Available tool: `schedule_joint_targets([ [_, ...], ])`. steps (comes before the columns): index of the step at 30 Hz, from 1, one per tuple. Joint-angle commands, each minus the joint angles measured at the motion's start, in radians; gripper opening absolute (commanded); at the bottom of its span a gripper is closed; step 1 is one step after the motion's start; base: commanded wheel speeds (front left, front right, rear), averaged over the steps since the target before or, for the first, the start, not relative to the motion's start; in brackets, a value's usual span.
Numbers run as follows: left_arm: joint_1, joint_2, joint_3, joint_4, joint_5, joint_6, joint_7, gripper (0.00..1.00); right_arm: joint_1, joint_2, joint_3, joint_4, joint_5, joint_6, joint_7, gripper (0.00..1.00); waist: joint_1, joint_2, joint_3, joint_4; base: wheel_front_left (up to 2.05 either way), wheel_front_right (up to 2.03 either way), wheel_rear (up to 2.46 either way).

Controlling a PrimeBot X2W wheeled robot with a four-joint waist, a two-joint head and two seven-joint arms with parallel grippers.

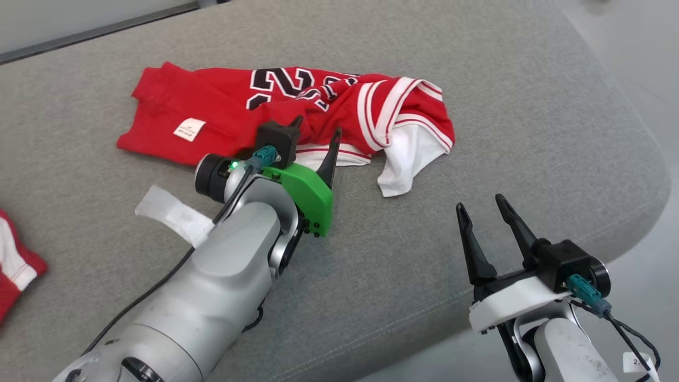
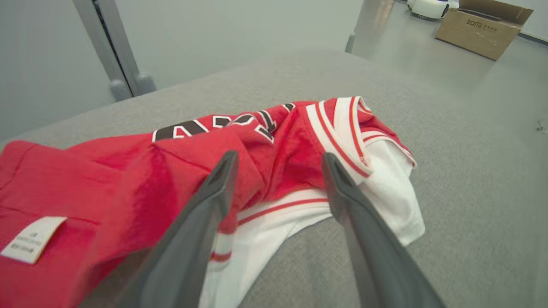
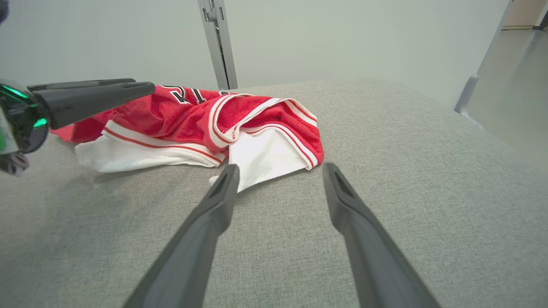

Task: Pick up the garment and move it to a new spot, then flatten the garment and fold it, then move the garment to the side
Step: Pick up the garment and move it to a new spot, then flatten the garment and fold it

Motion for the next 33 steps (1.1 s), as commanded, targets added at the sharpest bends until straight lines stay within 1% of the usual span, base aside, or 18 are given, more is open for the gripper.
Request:
schedule_joint_targets([
  [1,0.028,0.004,0.000,0.002,-0.005,0.004,-0.006,1.00,0.017,-0.002,-0.010,0.005,-0.013,0.000,-0.005,1.00,0.0000,-0.0001,-0.066,0.090,0.00,0.00,0.00],
  [5,0.081,0.003,0.014,0.015,-0.009,0.012,-0.012,1.00,0.038,-0.002,-0.039,0.014,-0.025,0.000,-0.005,1.00,0.0000,-0.0001,-0.095,0.139,0.00,0.00,0.00],
  [8,0.102,0.003,0.030,0.023,-0.007,0.014,-0.013,1.00,0.044,-0.003,-0.061,0.025,-0.026,0.000,-0.005,1.00,0.0000,-0.0001,-0.106,0.160,0.00,0.00,0.00],
  [12,0.123,0.003,0.062,0.012,0.016,0.019,-0.011,1.00,0.025,-0.002,-0.096,0.053,0.024,0.000,-0.005,1.00,0.0000,-0.0001,-0.102,0.172,0.00,0.00,0.00],
  [15,0.134,0.004,0.085,-0.017,0.034,0.017,-0.012,1.00,0.001,-0.002,-0.111,0.096,0.055,0.000,-0.005,1.00,0.0000,-0.0001,-0.092,0.188,0.00,0.00,0.00],
  [21,0.190,0.013,0.142,-0.119,0.105,0.028,-0.012,1.00,-0.061,-0.002,-0.154,0.224,0.079,0.000,-0.005,1.00,0.0000,-0.0001,-0.083,0.246,0.00,0.00,0.00],
  [22,0.218,0.024,0.160,-0.161,0.137,0.034,-0.012,1.00,-0.078,-0.002,-0.163,0.262,0.082,0.000,-0.005,1.00,0.0000,-0.0001,-0.085,0.267,0.00,0.00,0.00],
  [26,0.280,0.049,0.205,-0.250,0.194,0.049,-0.012,1.00,-0.109,-0.003,-0.177,0.334,0.086,0.000,-0.005,1.00,0.0000,-0.0001,-0.091,0.307,0.00,0.00,0.00],
  [33,0.399,0.083,0.282,-0.398,0.251,0.068,-0.011,1.00,-0.169,-0.003,-0.214,0.478,0.108,0.000,-0.004,1.00,0.0000,-0.0001,-0.101,0.368,0.00,0.00,0.00],
])
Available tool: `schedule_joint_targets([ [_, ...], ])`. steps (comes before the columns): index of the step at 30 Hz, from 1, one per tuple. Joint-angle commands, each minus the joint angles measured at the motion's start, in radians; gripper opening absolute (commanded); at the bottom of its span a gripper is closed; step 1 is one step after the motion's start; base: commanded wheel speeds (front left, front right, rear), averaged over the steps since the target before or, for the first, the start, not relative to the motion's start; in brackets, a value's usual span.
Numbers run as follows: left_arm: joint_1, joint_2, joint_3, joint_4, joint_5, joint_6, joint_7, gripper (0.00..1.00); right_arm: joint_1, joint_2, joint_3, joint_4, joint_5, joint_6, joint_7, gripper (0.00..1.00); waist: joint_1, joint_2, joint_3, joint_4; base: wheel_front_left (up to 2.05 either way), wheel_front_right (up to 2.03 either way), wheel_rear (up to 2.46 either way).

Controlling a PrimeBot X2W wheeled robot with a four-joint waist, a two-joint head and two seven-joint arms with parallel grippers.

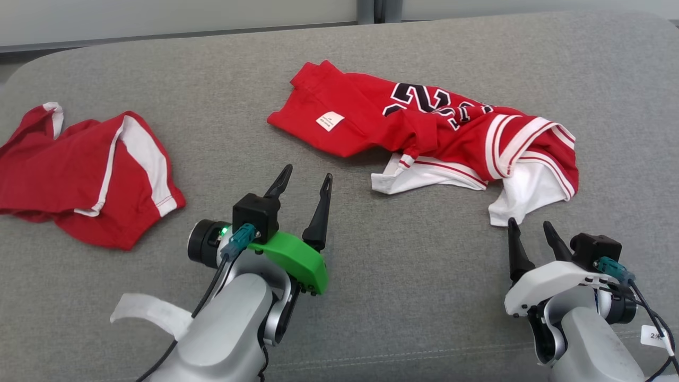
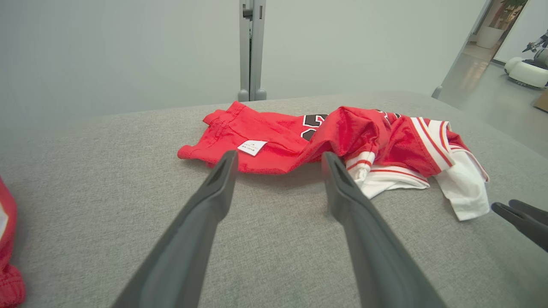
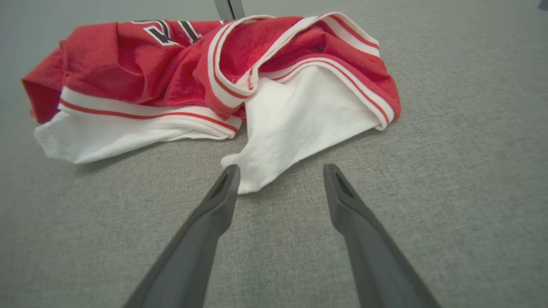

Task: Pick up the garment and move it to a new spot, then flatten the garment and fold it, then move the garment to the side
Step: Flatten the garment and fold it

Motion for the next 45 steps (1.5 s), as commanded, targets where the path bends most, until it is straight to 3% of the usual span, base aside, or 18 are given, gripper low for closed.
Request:
schedule_joint_targets([
  [1,0.035,0.014,0.017,-0.032,0.019,0.009,-0.002,1.00,-0.028,-0.003,-0.005,0.030,0.009,0.000,-0.003,1.00,0.0000,0.0000,-0.007,0.034,0.00,0.00,0.00],
  [9,0.141,0.041,0.059,-0.145,0.049,0.028,-0.002,1.00,-0.099,-0.004,-0.051,0.171,-0.004,0.000,-0.003,1.00,0.0000,0.0000,-0.012,0.075,0.00,0.00,0.00],
  [10,0.153,0.046,0.065,-0.156,0.053,0.030,-0.002,1.00,-0.107,-0.004,-0.064,0.188,-0.006,0.000,-0.003,0.93,0.0000,0.0000,-0.013,0.079,0.00,0.00,0.00],
  [11,0.162,0.047,0.071,-0.167,0.054,0.034,-0.002,1.00,-0.114,-0.003,-0.071,0.202,-0.007,0.000,-0.003,0.57,0.0000,0.0000,-0.014,0.082,0.00,0.00,0.00],
  [13,0.181,0.052,0.080,-0.184,0.057,0.039,-0.002,1.00,-0.122,-0.004,-0.081,0.220,0.029,0.000,-0.003,0.29,0.0000,0.0000,-0.017,0.084,0.00,0.00,0.00],
  [14,0.189,0.056,0.086,-0.193,0.058,0.041,-0.002,1.00,-0.124,-0.004,-0.083,0.223,0.047,0.000,-0.003,0.01,0.0000,0.0000,-0.019,0.084,0.00,0.00,0.00],
  [19,0.225,0.072,0.109,-0.218,0.059,0.050,-0.002,1.00,-0.102,-0.004,-0.074,0.176,0.115,0.000,-0.003,0.00,0.0000,0.0000,-0.034,0.063,0.00,0.00,0.00],
  [23,0.248,0.075,0.120,-0.232,0.057,0.050,-0.002,1.00,-0.060,-0.013,-0.056,0.121,0.099,0.000,-0.003,0.00,0.0000,0.0000,-0.047,0.034,0.00,0.00,0.00],
  [31,0.273,0.071,0.120,-0.249,0.052,0.047,-0.002,1.00,-0.011,-0.162,-0.016,0.092,-0.003,0.000,0.030,0.00,0.0000,0.0000,-0.058,-0.001,0.00,0.00,0.00],
  [38,0.261,0.078,0.119,-0.259,0.048,0.040,0.000,1.00,-0.124,-0.250,-0.006,0.120,-0.071,0.000,0.081,0.00,0.0000,0.0000,-0.038,0.008,0.00,0.00,0.00],
  [45,0.233,0.076,0.110,-0.279,0.054,0.041,0.008,1.00,-0.335,-0.337,-0.034,0.201,-0.134,-0.001,0.100,0.00,0.0000,0.0000,-0.009,0.066,0.00,0.00,0.00],
])
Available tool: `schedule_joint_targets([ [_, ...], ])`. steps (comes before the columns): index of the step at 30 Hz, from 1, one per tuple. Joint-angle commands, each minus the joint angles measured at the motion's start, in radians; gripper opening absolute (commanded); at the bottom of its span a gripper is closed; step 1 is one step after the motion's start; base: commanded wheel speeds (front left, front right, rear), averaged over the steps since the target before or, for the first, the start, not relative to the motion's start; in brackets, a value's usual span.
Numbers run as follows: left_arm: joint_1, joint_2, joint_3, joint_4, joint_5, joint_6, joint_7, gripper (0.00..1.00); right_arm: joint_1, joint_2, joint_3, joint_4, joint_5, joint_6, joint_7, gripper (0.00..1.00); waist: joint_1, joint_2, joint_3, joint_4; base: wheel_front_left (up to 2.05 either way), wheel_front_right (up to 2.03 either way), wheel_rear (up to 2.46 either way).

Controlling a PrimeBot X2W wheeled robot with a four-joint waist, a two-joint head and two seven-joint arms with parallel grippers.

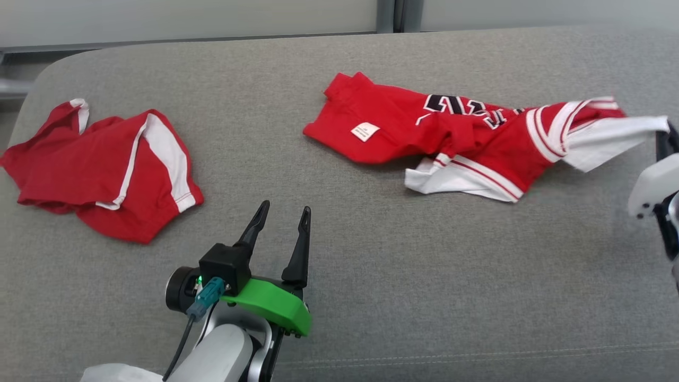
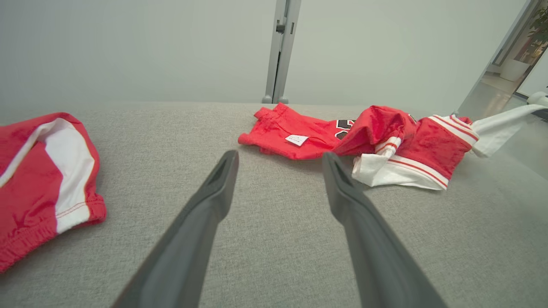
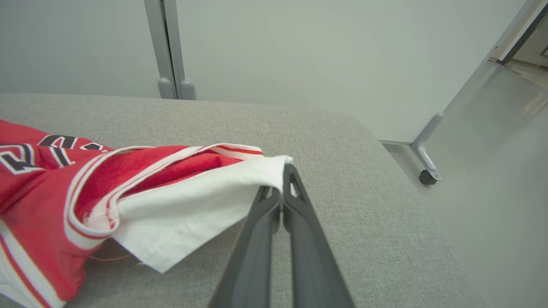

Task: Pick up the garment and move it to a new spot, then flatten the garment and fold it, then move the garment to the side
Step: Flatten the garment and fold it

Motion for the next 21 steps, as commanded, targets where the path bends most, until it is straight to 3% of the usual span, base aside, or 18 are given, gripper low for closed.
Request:
schedule_joint_targets([
  [1,-0.019,0.000,-0.002,-0.010,0.005,0.000,0.003,1.00,-0.066,-0.025,-0.017,0.025,-0.025,-0.002,-0.009,0.00,0.0000,0.0000,0.023,0.040,0.00,0.00,0.00],
  [13,-0.058,-0.010,-0.015,-0.032,0.014,-0.010,0.005,1.00,-0.272,-0.088,-0.174,0.141,-0.259,-0.002,-0.068,0.00,0.0000,0.0000,0.101,0.142,0.00,0.00,0.00],
  [14,-0.061,-0.011,-0.017,-0.031,0.014,-0.012,0.005,1.00,-0.281,-0.091,-0.194,0.151,-0.281,-0.002,-0.070,0.30,0.0000,0.0000,0.108,0.148,0.00,0.00,0.00],
  [15,-0.064,-0.013,-0.020,-0.030,0.015,-0.014,0.005,1.00,-0.285,-0.091,-0.218,0.162,-0.306,-0.002,-0.066,0.73,0.0000,0.0000,0.114,0.153,0.00,0.00,0.00],
  [16,-0.067,-0.015,-0.021,-0.028,0.017,-0.015,0.005,1.00,-0.287,-0.086,-0.238,0.172,-0.326,-0.002,-0.064,1.00,0.0000,0.0000,0.119,0.156,0.00,0.00,0.00],
  [21,-0.065,-0.019,-0.021,-0.018,0.014,-0.011,0.002,1.00,-0.270,-0.056,-0.308,0.217,-0.403,-0.002,-0.068,1.00,0.0000,0.0000,0.128,0.148,0.00,0.00,0.00],
])
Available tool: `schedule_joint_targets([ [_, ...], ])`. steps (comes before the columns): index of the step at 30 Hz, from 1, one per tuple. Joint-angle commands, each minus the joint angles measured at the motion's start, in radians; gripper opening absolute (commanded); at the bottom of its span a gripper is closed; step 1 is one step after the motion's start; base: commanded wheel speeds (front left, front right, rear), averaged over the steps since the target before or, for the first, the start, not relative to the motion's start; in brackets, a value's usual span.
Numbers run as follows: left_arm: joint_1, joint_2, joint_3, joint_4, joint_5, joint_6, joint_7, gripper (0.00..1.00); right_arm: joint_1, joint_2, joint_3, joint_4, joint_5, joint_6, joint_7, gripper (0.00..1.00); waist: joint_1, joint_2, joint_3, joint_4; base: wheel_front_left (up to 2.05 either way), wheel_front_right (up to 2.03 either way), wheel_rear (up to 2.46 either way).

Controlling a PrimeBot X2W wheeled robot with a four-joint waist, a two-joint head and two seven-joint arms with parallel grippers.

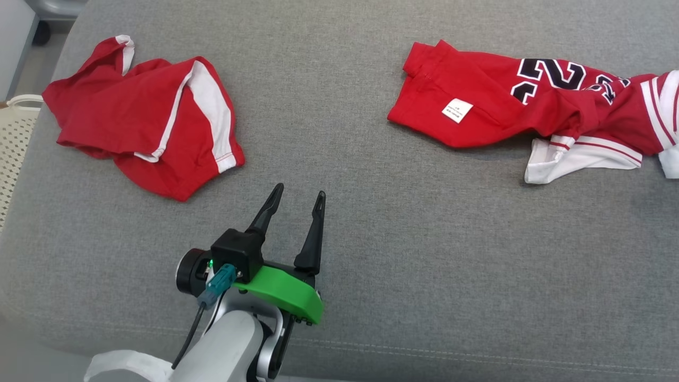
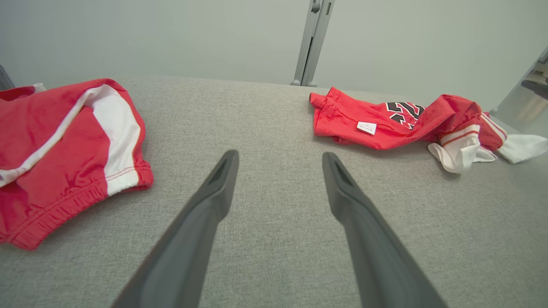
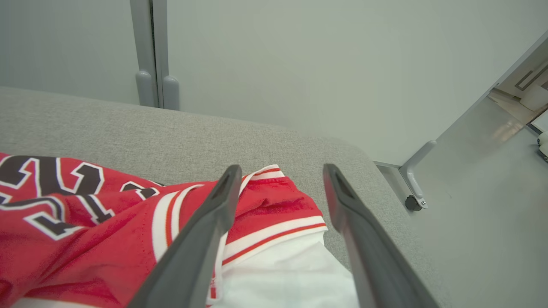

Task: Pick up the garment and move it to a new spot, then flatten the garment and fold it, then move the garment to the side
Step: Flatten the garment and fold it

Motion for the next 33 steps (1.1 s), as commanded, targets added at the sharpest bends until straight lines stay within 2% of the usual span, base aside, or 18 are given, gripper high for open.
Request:
schedule_joint_targets([
  [1,-0.013,0.001,0.004,0.004,0.004,-0.001,-0.006,1.00,0.014,0.007,-0.002,0.018,-0.017,-0.002,-0.005,1.00,0.0000,0.0000,0.006,-0.007,0.00,0.00,0.00],
  [7,-0.006,0.009,0.012,-0.003,0.006,0.006,-0.008,1.00,0.019,0.062,0.031,0.063,0.015,-0.002,-0.031,1.00,0.0000,0.0000,-0.013,-0.068,0.00,0.00,0.00],
  [14,0.011,0.021,0.010,-0.029,0.012,0.019,-0.003,1.00,0.034,0.135,0.213,0.124,0.129,-0.002,-0.041,1.00,0.0000,0.0000,-0.033,-0.123,0.00,0.00,0.00],
  [15,0.010,0.024,0.007,-0.038,0.013,0.019,0.001,1.00,0.032,0.143,0.270,0.144,0.161,-0.002,-0.042,1.00,0.0000,0.0000,-0.029,-0.124,0.00,0.00,0.00],
  [20,-0.006,0.026,0.001,-0.058,0.018,0.022,0.008,1.00,0.022,0.133,0.366,0.178,0.241,-0.002,-0.015,1.00,0.0000,0.0000,-0.006,-0.096,0.00,0.00,0.00],
  [28,-0.020,0.018,-0.004,-0.068,0.020,0.026,0.005,1.00,0.039,0.117,0.463,0.198,0.366,-0.002,0.047,1.00,0.0000,0.0000,0.024,-0.027,0.00,0.00,0.00],
  [33,-0.017,0.020,-0.001,-0.070,0.018,0.026,0.002,1.00,0.040,0.102,0.520,0.193,0.410,-0.002,0.072,1.00,0.0000,0.0000,0.031,-0.010,0.00,0.00,0.00],
])
